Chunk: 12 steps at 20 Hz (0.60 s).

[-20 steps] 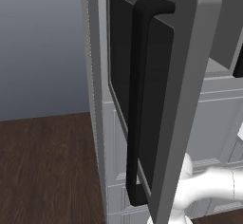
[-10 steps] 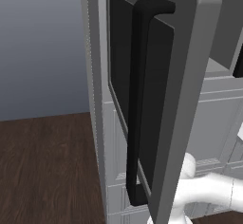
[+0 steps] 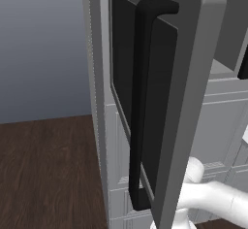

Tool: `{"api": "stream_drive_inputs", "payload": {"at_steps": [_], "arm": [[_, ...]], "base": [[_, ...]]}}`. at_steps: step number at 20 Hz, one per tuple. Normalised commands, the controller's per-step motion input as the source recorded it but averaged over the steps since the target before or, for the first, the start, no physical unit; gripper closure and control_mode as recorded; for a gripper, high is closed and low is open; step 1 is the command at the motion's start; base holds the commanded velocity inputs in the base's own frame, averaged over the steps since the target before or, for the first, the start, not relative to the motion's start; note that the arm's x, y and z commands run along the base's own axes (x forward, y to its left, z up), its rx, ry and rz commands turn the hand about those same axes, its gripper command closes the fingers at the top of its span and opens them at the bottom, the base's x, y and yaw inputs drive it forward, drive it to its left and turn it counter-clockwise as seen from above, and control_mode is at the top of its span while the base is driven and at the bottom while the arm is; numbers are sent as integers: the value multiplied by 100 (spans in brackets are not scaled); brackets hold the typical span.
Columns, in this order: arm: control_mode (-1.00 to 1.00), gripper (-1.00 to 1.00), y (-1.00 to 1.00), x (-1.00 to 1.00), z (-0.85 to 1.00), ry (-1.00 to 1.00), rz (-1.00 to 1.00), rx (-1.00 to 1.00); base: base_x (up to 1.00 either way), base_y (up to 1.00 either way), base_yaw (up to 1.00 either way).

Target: Open the microwave, place the bowl with waffle inside the microwave, then close the microwave door and turn it on.

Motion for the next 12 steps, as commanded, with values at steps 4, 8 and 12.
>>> {"api": "stream_drive_inputs", "payload": {"at_steps": [4,8,12], "arm": [[-100,100,92,-92,84,-4,17,-24],[-100,100,76,-62,72,-1,8,-5],[-100,100,63,-63,78,1,2,0]], "base": [[0,0,0],[0,0,0],[0,0,0]]}}
